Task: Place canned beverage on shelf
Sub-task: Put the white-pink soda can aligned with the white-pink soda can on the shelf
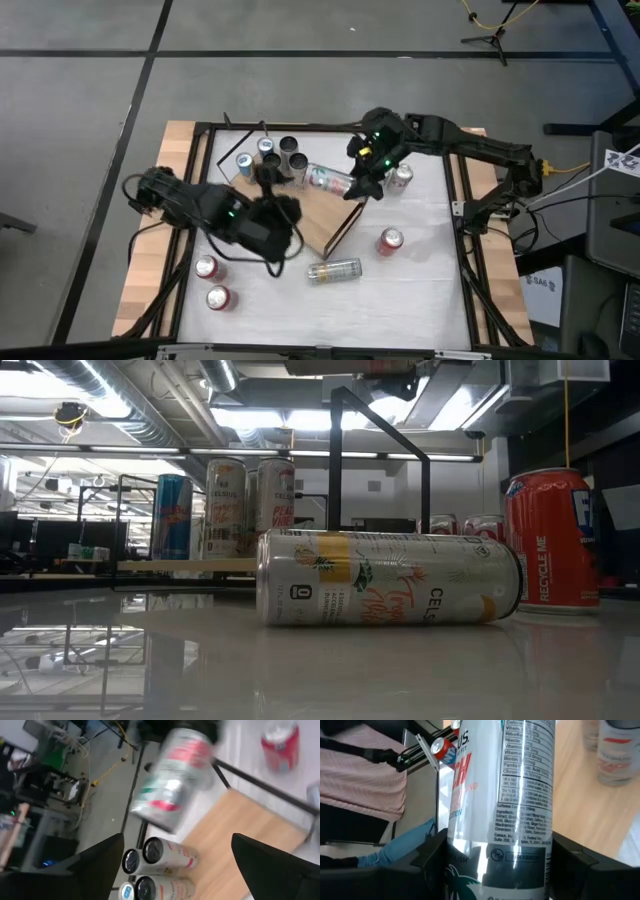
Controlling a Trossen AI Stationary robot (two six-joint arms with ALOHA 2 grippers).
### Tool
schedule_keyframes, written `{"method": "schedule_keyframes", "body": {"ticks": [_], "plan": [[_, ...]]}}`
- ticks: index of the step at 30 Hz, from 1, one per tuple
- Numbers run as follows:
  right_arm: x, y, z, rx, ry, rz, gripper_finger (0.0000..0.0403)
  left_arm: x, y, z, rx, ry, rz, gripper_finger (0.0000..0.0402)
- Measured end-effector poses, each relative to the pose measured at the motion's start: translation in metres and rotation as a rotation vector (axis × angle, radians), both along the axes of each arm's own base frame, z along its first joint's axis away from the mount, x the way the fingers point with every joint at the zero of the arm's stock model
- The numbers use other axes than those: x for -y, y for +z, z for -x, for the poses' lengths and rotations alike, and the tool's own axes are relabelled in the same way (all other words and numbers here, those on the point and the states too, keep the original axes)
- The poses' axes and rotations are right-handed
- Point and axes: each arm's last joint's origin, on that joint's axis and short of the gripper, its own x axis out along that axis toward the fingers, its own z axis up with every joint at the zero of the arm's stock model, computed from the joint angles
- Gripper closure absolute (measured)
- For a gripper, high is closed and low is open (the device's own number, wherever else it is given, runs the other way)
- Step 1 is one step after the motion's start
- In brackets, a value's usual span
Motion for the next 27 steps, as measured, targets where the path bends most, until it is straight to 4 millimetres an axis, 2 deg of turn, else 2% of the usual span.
{"method": "schedule_keyframes", "body": {"ticks": [10,15,20,27], "plan": [[0.018,0.000,0.003,0.025,-0.015,0.024,0.0151,-0.018,0.042,0.053,0.312,0.148,0.309,0.0041],[0.028,0.001,0.005,0.056,-0.020,0.050,0.0147,-0.011,0.045,0.072,0.414,0.170,0.299,0.0041],[0.036,0.007,0.002,0.148,-0.012,0.079,0.0151,-0.001,0.020,0.082,0.461,0.229,0.286,0.0041],[0.035,0.015,-0.003,0.280,0.068,0.097,0.0146,0.010,-0.046,0.079,0.586,0.356,0.289,0.0041]]}}
